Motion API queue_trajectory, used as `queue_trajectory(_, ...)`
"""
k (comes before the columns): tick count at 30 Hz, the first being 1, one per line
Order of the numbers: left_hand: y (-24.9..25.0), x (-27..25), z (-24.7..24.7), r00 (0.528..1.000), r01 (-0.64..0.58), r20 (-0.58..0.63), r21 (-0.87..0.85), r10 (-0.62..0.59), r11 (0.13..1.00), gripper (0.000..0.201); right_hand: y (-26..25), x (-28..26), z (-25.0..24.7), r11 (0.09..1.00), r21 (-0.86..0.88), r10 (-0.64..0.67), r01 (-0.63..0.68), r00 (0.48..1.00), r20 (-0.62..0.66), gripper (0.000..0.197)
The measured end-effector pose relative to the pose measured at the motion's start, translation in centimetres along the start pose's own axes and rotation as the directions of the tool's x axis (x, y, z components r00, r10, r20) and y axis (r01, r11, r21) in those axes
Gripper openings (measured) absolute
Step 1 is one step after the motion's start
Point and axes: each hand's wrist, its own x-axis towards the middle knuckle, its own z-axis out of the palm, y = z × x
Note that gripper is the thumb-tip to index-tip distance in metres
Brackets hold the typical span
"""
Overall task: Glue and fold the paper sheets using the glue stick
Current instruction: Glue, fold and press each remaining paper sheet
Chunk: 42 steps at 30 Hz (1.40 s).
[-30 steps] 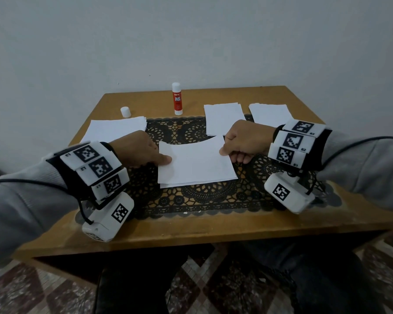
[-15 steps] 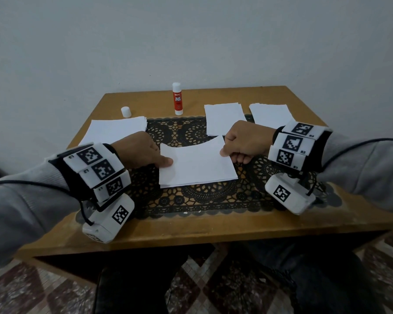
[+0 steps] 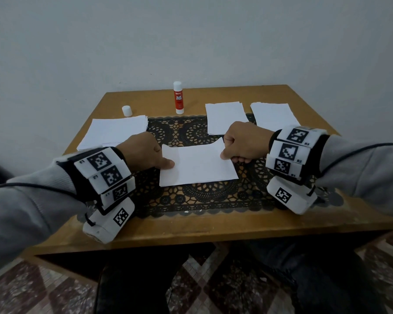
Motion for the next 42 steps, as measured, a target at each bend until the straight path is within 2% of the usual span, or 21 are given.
queue_trajectory(5, 0.5, -0.5, 0.0, 0.998, -0.032, -0.041, 0.137, 0.038, 0.990, 0.032, -0.2, 0.0, 0.1, 0.958, -0.286, -0.051, 0.031, 0.997, -0.061, 0.032)
queue_trajectory(7, 0.7, -1.1, 0.2, 0.990, -0.081, -0.091, 0.232, 0.104, 0.969, 0.046, -0.4, -0.7, 0.4, 0.915, -0.402, -0.087, 0.031, 0.989, -0.121, 0.030)
queue_trajectory(9, 0.9, -1.7, 0.6, 0.973, -0.181, -0.066, 0.370, 0.220, 0.911, 0.071, -1.4, -2.1, 1.1, 0.853, -0.512, -0.192, 0.106, 0.974, -0.118, 0.022)
queue_trajectory(11, 1.1, -2.3, 1.1, 0.963, -0.266, 0.111, 0.502, 0.244, 0.823, 0.082, -2.7, -3.7, 2.2, 0.791, -0.561, -0.264, 0.246, 0.963, 0.050, 0.039)
queue_trajectory(13, 0.9, -2.4, 1.3, 0.946, -0.286, 0.286, 0.515, 0.153, 0.808, 0.082, -4.2, -5.4, 3.2, 0.785, -0.515, -0.215, 0.345, 0.931, 0.296, 0.070)
queue_trajectory(14, 0.7, -2.3, 1.3, 0.934, -0.286, 0.335, 0.502, 0.121, 0.816, 0.083, -4.6, -6.0, 3.5, 0.779, -0.501, -0.184, 0.377, 0.901, 0.392, 0.081)
queue_trajectory(16, 0.3, -2.3, 1.0, 0.924, -0.286, 0.370, 0.498, 0.098, 0.819, 0.086, -4.4, -6.6, 3.7, 0.748, -0.521, -0.144, 0.412, 0.866, 0.479, 0.090)
queue_trajectory(21, 0.0, -2.6, 1.2, 0.920, -0.310, 0.371, 0.496, 0.124, 0.811, 0.088, -2.6, -5.5, 2.6, 0.766, -0.588, -0.008, 0.260, 0.918, 0.395, 0.097)
queue_trajectory(23, -0.1, -2.5, 1.3, 0.921, -0.306, 0.368, 0.489, 0.125, 0.817, 0.087, -2.8, -5.9, 2.9, 0.767, -0.582, -0.013, 0.272, 0.912, 0.410, 0.098)
queue_trajectory(27, 0.0, -2.5, 1.3, 0.920, -0.306, 0.372, 0.490, 0.121, 0.816, 0.089, -3.6, -7.4, 3.7, 0.749, -0.533, -0.085, 0.393, 0.856, 0.511, 0.097)
queue_trajectory(32, 0.0, -2.8, 1.1, 0.918, -0.315, 0.372, 0.481, 0.135, 0.818, 0.086, -2.5, -4.9, 1.6, 0.813, -0.536, 0.005, 0.227, 0.919, 0.395, 0.093)
queue_trajectory(34, 0.0, -2.9, 1.2, 0.916, -0.319, 0.377, 0.482, 0.135, 0.816, 0.087, -2.6, -4.8, 2.0, 0.801, -0.554, 0.004, 0.228, 0.923, 0.386, 0.094)
queue_trajectory(37, 0.0, -2.9, 1.1, 0.919, -0.307, 0.373, 0.480, 0.125, 0.822, 0.086, -3.2, -4.9, 2.8, 0.801, -0.524, -0.041, 0.288, 0.901, 0.432, 0.089)
queue_trajectory(42, 0.2, -3.1, 1.1, 0.919, -0.301, 0.375, 0.462, 0.124, 0.834, 0.086, -2.0, -2.2, 1.3, 0.835, -0.508, -0.020, 0.211, 0.934, 0.356, 0.074)
